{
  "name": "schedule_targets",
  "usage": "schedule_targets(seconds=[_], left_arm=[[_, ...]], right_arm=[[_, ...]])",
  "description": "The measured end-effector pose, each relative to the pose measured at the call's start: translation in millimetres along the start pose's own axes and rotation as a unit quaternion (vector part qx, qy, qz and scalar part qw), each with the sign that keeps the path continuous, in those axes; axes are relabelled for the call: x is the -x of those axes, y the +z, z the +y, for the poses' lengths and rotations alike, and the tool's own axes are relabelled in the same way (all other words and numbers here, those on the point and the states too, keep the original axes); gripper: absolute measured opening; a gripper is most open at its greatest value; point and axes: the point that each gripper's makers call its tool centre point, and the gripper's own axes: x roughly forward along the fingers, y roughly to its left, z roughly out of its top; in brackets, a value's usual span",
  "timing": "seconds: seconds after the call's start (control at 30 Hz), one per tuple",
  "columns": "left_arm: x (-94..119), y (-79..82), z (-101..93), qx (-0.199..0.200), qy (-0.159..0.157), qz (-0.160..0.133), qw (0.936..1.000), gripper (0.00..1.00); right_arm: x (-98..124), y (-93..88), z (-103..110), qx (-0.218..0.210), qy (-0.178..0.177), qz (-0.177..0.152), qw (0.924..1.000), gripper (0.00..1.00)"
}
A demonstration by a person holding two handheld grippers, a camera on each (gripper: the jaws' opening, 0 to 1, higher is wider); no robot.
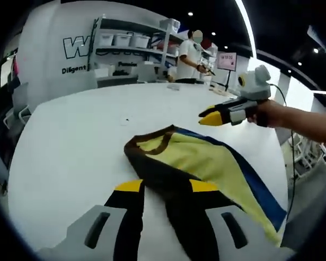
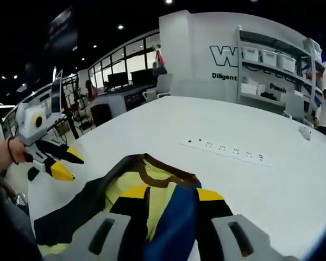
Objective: Fold the garment on the visible template until the final outline fits inside the template.
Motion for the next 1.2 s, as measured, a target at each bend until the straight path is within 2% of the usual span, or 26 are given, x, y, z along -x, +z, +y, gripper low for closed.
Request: schedule_targets(seconds=[0.07, 0.1, 0.23, 0.37, 0.47, 0.63, 0.77, 0.9, 1.07, 1.2], left_arm=[[1.0, -9.6, -0.5, -0.008, 0.003, 0.012, 0.9999, 0.26], [2.5, -19.2, -1.9, -0.014, 0.005, 0.023, 0.9996, 0.26], [8.9, -35.4, -7.1, -0.026, 0.01, 0.038, 0.9989, 0.27], [14.8, -48.4, -12.1, -0.008, 0.006, 0.04, 0.9991, 0.26], [18.8, -58.8, -11.4, -0.004, 0.011, 0.042, 0.9991, 0.27], [26.6, -77.5, -14.9, 0.001, 0.011, 0.06, 0.9981, 0.26], [32.9, -92.5, -26.8, 0.006, 0.002, 0.074, 0.9972, 0.25], [37.7, -102.1, -36.2, 0.015, -0.002, 0.078, 0.9969, 0.24], [41.3, -111.2, -42.2, 0.024, -0.002, 0.084, 0.9962, 0.22], [43.2, -120.2, -45.0, 0.009, 0.003, 0.1, 0.995, 0.21]], right_arm=[[0.6, -2.5, 0.5, -0.003, 0.0, 0.0, 1.0, 0.27], [1.0, -7.6, 0.5, -0.003, -0.001, 0.004, 1.0, 0.27], [1.4, -19.6, 3.0, -0.01, 0.004, 0.009, 0.9999, 0.27], [0.7, -24.8, 3.8, -0.017, 0.005, 0.011, 0.9998, 0.27], [-0.6, -24.3, 5.2, -0.04, 0.011, 0.004, 0.9991, 0.28], [0.0, -34.3, 7.6, -0.035, 0.012, 0.02, 0.9991, 0.28], [4.7, -43.5, 12.6, -0.045, 0.012, 0.026, 0.9986, 0.29], [9.1, -49.5, 23.8, -0.004, 0.017, 0.039, 0.9991, 0.29], [8.8, -57.5, 24.5, -0.021, 0.023, 0.042, 0.9986, 0.29], [4.9, -71.3, 27.6, -0.022, 0.025, 0.057, 0.9978, 0.29]])
